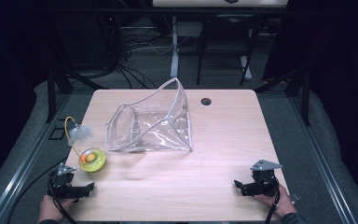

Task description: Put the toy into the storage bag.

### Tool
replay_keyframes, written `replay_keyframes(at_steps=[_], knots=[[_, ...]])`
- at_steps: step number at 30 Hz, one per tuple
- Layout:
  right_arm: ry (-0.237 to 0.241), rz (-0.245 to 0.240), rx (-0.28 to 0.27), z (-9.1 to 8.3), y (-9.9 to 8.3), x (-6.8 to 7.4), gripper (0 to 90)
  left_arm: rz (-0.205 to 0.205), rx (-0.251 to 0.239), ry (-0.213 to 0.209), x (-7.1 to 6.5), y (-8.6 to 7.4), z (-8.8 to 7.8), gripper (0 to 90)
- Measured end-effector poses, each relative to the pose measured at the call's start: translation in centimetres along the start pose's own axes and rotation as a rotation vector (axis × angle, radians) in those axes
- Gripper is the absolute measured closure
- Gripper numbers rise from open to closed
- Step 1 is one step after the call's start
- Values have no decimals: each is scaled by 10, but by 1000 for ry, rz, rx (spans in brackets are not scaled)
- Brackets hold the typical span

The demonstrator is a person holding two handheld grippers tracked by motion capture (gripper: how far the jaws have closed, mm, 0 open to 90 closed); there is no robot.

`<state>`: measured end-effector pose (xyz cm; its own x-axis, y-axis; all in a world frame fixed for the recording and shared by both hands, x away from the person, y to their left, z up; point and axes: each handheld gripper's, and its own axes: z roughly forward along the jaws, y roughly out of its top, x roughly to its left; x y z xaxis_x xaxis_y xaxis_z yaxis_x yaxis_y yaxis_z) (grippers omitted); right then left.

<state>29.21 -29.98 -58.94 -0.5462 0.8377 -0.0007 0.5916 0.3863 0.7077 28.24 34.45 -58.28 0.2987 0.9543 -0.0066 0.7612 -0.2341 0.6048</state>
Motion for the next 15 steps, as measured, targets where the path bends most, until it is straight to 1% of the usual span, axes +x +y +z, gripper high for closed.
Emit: replay_keyframes(at_steps=[5, 7, 11, 12, 13, 14, 15], knots=[[0, -2, 1, 0, 0, 0, 0, 0, 1, 4, 0, 0, 0, 0], [0, 1, 0, 0, 0, 0, 0, 9, 7, -4, 1, 2, 1, 0], [2, -2, 2, 0, 0, 0, 0, 12, 23, -7, 1, 4, 1, 0], [4, -2, 4, 0, 0, 0, 0, 14, 38, -9, 1, 6, 1, 0], [3, -2, 3, 0, 0, 0, 0, 14, 38, -9, 1, 6, 1, 0], [3, -2, 3, 0, 0, 0, 0, 17, 73, -7, 0, 9, 0, 0], [3, -2, 3, 0, 0, 0, 0, 17, 73, -7, 0, 9, 0, 1]])
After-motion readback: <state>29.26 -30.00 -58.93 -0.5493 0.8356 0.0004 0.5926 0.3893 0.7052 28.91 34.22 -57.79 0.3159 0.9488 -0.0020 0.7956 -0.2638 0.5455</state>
